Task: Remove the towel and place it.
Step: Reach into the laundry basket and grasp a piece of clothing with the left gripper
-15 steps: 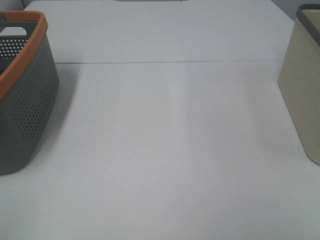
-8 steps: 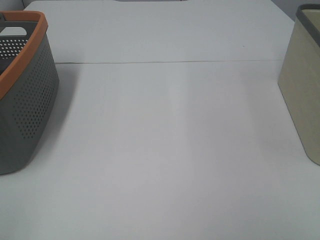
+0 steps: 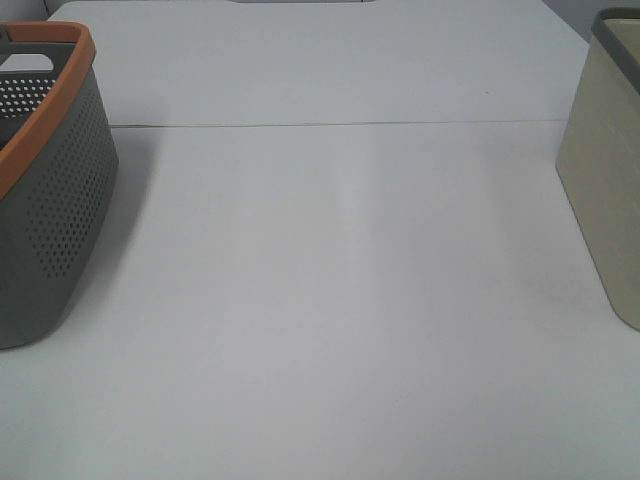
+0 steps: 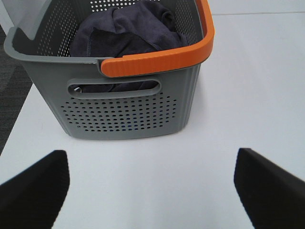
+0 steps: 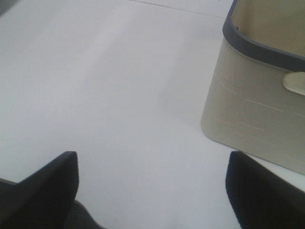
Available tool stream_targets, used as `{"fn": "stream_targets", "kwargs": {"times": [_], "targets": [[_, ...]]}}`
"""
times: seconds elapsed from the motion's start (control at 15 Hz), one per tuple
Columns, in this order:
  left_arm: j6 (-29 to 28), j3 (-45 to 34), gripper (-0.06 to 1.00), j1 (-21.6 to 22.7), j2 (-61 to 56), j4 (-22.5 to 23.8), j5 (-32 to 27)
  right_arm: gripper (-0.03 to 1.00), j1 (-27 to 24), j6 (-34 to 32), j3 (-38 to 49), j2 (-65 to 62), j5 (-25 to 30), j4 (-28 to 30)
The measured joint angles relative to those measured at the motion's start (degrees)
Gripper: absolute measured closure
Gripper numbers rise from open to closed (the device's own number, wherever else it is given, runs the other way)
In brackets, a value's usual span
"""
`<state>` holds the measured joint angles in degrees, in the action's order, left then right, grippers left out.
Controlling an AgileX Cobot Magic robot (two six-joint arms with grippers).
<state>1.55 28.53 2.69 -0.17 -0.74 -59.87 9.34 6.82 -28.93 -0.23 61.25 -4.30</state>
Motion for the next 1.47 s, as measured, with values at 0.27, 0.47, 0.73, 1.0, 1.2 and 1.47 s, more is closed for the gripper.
{"fn": "stream_targets", "kwargs": {"times": [0.27, 0.47, 0.73, 1.0, 1.2, 1.47], "targets": [[0.0, 0.0, 0.06, 0.0, 0.0, 0.0, 0.0, 0.21, 0.0, 0.0, 0.0, 0.0, 0.0, 0.0], [0.0, 0.0, 0.06, 0.0, 0.0, 0.0, 0.0, 0.21, 0.0, 0.0, 0.0, 0.0, 0.0, 0.0], [0.0, 0.0, 0.06, 0.0, 0.0, 0.0, 0.0, 0.21, 0.0, 0.0, 0.0, 0.0, 0.0, 0.0], [0.0, 0.0, 0.02, 0.0, 0.0, -1.8, 0.0, 0.21, 0.0, 0.0, 0.0, 0.0, 0.0, 0.0], [0.0, 0.0, -0.04, 0.0, 0.0, -2.9, 0.0, 0.21, 0.0, 0.0, 0.0, 0.0, 0.0, 0.0], [2.2, 0.0, -0.04, 0.0, 0.0, -4.7, 0.0, 0.21, 0.0, 0.0, 0.0, 0.0, 0.0, 0.0]]}}
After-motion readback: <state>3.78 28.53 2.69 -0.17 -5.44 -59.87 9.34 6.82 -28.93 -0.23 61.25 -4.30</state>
